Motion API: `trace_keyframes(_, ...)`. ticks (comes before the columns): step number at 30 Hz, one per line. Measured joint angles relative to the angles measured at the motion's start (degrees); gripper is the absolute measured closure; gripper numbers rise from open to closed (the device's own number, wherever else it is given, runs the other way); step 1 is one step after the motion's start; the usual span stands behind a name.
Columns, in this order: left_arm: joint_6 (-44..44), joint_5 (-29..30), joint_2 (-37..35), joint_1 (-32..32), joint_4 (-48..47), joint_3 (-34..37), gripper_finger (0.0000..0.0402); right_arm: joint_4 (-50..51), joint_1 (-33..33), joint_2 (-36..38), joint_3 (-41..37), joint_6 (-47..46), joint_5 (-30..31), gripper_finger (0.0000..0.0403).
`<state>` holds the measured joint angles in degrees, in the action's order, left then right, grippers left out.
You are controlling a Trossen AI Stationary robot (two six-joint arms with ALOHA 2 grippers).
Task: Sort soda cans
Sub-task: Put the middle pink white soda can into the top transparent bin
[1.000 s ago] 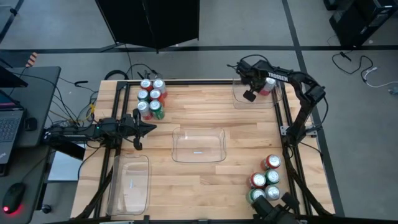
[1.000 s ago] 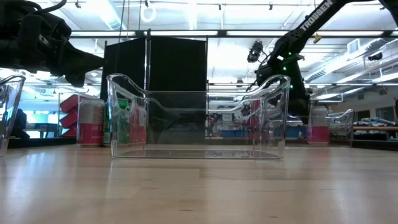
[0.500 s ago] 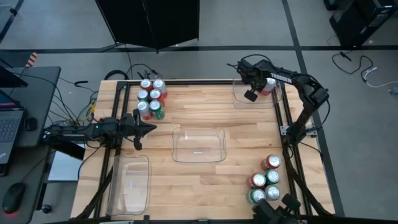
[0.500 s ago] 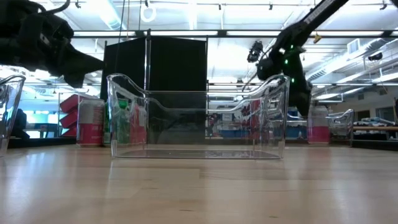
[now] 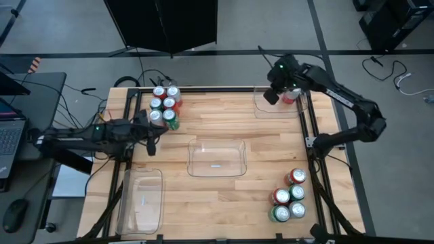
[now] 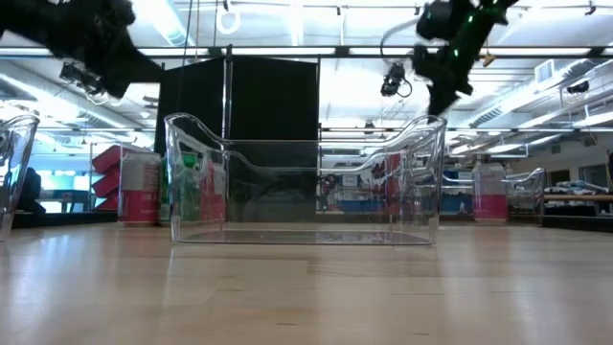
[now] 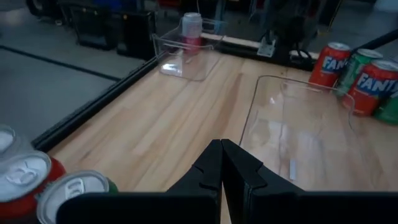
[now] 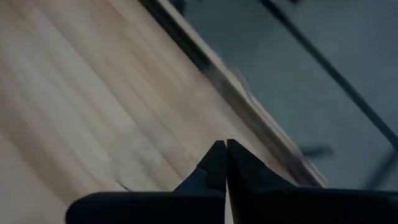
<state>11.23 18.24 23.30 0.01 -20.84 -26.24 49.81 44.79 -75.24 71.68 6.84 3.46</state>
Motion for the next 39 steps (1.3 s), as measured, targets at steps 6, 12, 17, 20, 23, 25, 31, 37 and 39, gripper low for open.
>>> trace_keyframes(6, 2.45, 1.52, 9.12, 0.0, -10.68, -11.07, 0.0391, -8.29, -5.14, 2.21, 0.0, -2.17, -5.96, 0.0401)
trace_keyframes(12, 7.18, 1.65, 15.9, 0.02, -24.74, -20.77, 0.0391, -13.66, -10.73, 1.31, 0.0, -2.5, -6.83, 0.039)
trace_keyframes(17, 14.0, 4.89, 18.94, 1.54, -35.23, -25.4, 0.0391, -18.13, -14.82, -0.43, 0.0, -2.42, -6.81, 0.0381)
trace_keyframes(20, 17.24, 5.72, 19.75, 4.46, -40.54, -26.17, 0.0391, -20.45, -16.72, -1.49, 0.0, -2.35, -6.79, 0.0374)
trace_keyframes(23, 17.86, 4.92, 19.89, 8.05, -43.3, -26.29, 0.0391, -21.75, -18.05, -2.18, 0.0, -2.11, -6.75, 0.0367)
trace_keyframes(25, 17.52, 4.25, 19.94, 10.61, -44.12, -26.29, 0.0391, -22.27, -18.58, -2.54, 0.0, -2.01, -6.75, 0.0363)
trace_keyframes(31, 10.64, -4.44, 21.29, 16.93, -46.5, -26.34, 0.038, -23.46, -18.88, -3.86, 0.0, -1.7, -6.7, 0.0353)
trace_keyframes(37, 8.65, -6.65, 25.43, 18.03, -48.0, -26.34, 0.0342, -24.52, -18.85, -5.06, 0.02, -1.09, -6.64, 0.035)
trace_keyframes(39, 8.88, -5.52, 27.12, 18.03, -47.79, -26.34, 0.0322, -24.42, -18.88, -5.37, 0.02, -1.08, -6.64, 0.035)
